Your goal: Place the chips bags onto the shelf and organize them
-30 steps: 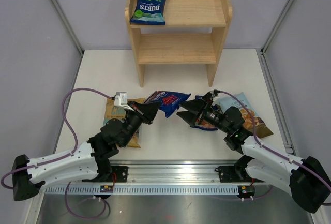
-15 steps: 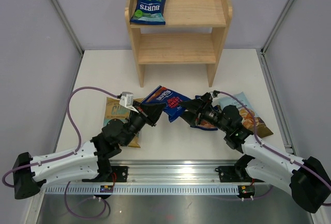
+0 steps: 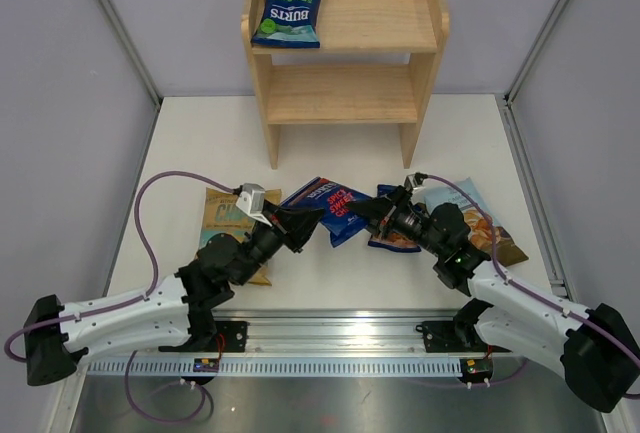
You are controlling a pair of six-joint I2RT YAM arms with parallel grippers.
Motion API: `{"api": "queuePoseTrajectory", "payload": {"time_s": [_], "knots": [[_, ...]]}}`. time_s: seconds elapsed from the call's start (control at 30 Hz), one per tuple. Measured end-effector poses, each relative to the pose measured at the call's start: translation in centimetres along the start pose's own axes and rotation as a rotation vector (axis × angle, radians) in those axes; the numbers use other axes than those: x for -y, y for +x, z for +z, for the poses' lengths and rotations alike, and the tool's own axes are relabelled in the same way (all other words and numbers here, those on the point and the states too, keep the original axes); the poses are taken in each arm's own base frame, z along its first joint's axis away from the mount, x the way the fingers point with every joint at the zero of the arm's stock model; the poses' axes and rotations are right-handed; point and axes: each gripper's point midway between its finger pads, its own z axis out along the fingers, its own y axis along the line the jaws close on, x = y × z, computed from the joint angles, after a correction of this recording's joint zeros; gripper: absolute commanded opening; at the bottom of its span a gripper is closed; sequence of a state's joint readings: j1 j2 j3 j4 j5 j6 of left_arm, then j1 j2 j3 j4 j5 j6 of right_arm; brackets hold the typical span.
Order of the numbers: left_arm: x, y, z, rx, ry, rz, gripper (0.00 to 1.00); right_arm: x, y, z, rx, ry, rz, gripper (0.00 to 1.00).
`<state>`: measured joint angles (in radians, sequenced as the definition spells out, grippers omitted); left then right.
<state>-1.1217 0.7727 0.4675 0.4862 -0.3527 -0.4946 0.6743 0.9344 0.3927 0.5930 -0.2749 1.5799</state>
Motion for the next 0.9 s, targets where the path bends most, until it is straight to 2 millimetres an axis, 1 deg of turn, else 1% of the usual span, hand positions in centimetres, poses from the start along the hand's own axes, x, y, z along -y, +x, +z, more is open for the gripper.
{"api": "queuePoseTrajectory", "payload": {"time_s": [0.07, 0.1, 0.13, 0.23, 0.27, 0.3, 0.33, 0.37, 0.47, 0.57, 0.63, 0.7, 0.83, 0.9], "knots": [[-0.1, 0.0, -0.3, -0.002, -0.002, 0.006, 0.44, -0.2, -0.1, -0.1, 0.008, -0.007, -0.024, 0.18], [-0.2, -0.1, -0.4, -0.002, -0.003, 0.003, 0.53, -0.3, -0.2, -0.2, 0.015, -0.011, -0.037, 0.16], [-0.2, -0.1, -0.6, 0.000, -0.006, 0.004, 0.56, -0.4, -0.3, -0.2, 0.023, -0.015, -0.051, 0.15], [-0.7, -0.4, -1.2, 0.006, -0.026, -0.001, 0.74, -0.8, -0.6, -0.1, 0.039, -0.023, -0.092, 0.13], [-1.0, -0.5, -1.4, 0.007, -0.039, -0.002, 0.79, -0.9, -0.7, 0.0, 0.047, -0.026, -0.109, 0.13], [-1.4, -0.5, -1.7, 0.006, -0.056, -0.005, 0.92, -1.2, -0.8, 0.0, 0.052, -0.031, -0.130, 0.12], [-1.8, -0.5, -1.9, 0.008, -0.075, -0.008, 0.97, -1.5, -0.8, 0.1, 0.054, -0.036, -0.153, 0.12], [-2.4, -0.5, -2.2, 0.005, -0.103, -0.016, 0.99, -1.8, -0.8, 0.2, 0.055, -0.042, -0.175, 0.12], [-3.8, -0.4, -3.3, -0.001, -0.181, -0.066, 0.99, -2.8, -0.9, 0.4, 0.057, -0.057, -0.251, 0.10], [-4.4, -0.3, -4.1, -0.007, -0.215, -0.121, 0.99, -4.1, -0.8, 0.6, 0.055, -0.092, -0.344, 0.09], [-4.3, -0.5, -4.5, -0.003, -0.218, -0.178, 0.99, -4.6, -0.6, 0.7, 0.045, -0.117, -0.399, 0.09], [-3.8, -1.1, -4.7, 0.017, -0.207, -0.243, 0.99, -4.6, -0.3, 0.9, 0.021, -0.134, -0.441, 0.09], [-2.0, -3.7, -5.1, 0.106, -0.125, -0.412, 0.99, -4.4, 0.4, 1.1, -0.019, -0.153, -0.488, 0.09], [-1.6, -4.4, -5.3, 0.142, -0.095, -0.496, 0.99, -4.8, 1.0, 1.0, -0.054, -0.185, -0.514, 0.09]]}}
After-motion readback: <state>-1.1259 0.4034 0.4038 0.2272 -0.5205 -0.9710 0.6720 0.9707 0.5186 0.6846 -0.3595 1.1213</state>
